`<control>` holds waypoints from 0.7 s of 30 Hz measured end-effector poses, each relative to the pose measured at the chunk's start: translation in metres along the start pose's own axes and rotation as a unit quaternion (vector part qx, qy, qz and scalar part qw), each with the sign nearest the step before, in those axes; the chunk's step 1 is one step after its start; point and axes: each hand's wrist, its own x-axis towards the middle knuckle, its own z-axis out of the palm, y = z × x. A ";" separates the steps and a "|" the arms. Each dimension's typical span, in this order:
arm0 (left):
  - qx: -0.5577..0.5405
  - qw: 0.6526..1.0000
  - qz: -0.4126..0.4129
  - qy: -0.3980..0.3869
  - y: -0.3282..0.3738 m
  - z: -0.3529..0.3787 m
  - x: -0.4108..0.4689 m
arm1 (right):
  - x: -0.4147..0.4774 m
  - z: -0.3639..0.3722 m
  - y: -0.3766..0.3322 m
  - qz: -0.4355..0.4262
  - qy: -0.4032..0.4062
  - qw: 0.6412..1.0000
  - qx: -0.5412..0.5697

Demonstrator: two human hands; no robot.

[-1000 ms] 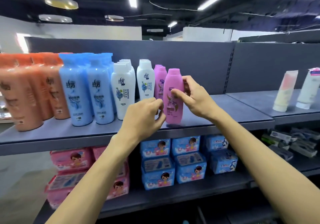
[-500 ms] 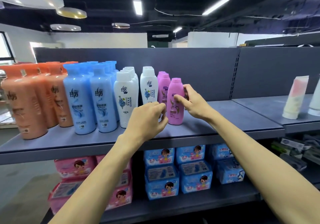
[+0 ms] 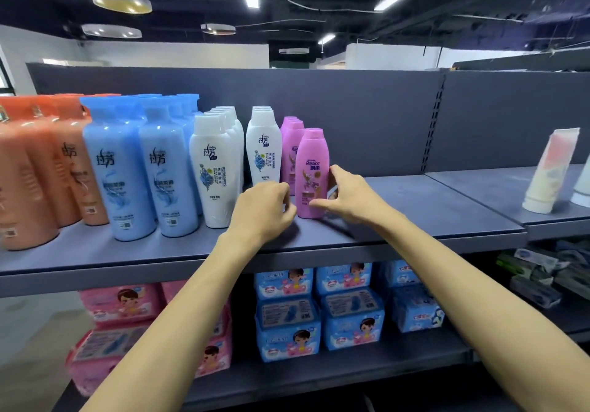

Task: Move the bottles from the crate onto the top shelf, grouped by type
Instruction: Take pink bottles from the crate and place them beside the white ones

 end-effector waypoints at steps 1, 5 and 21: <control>0.003 1.000 -0.008 -0.002 -0.001 0.004 0.004 | 0.004 0.001 0.000 0.002 -0.001 1.000 -0.001; 0.014 0.999 -0.037 -0.003 -0.006 0.017 0.020 | 0.019 0.007 0.001 0.014 -0.004 1.000 0.007; 0.024 0.998 -0.055 0.022 -0.020 0.040 0.039 | 0.054 0.037 0.009 0.053 0.022 0.998 0.038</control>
